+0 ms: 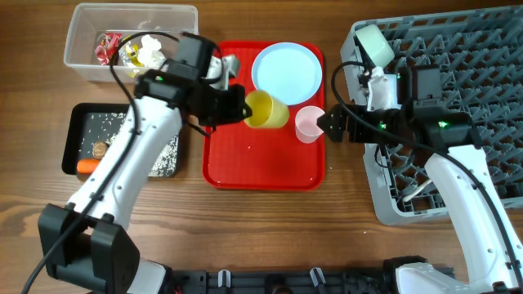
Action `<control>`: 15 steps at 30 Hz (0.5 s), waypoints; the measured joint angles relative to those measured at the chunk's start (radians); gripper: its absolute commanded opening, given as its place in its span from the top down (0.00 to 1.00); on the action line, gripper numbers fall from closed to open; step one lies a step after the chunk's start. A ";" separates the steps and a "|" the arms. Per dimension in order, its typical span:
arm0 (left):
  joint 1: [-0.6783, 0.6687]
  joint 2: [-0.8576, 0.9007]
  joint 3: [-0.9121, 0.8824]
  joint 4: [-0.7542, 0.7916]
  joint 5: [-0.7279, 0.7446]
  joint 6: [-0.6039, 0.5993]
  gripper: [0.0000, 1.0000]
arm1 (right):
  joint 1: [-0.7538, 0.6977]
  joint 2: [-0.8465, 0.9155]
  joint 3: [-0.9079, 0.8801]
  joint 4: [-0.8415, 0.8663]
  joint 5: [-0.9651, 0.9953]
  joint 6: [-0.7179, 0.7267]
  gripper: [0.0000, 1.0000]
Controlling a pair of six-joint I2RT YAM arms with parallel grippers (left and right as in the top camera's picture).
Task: Sort waste into correct bins and load items into the dishwasher rack
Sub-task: 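Grasp the yellow cup on the red tray with the left gripper, then hand the yellow cup from the left gripper to the right gripper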
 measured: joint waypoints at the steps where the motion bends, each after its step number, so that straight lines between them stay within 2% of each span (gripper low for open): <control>1: 0.014 0.000 0.000 0.009 0.048 0.010 0.96 | 0.000 0.000 0.000 0.013 -0.035 -0.015 0.00; 8: 0.037 0.000 -0.001 0.105 0.349 0.055 0.96 | 0.000 0.000 0.000 0.122 -0.272 -0.091 0.00; 15: 0.037 0.000 -0.002 0.216 0.528 0.069 0.96 | 0.000 0.000 -0.018 0.307 -0.471 -0.115 0.00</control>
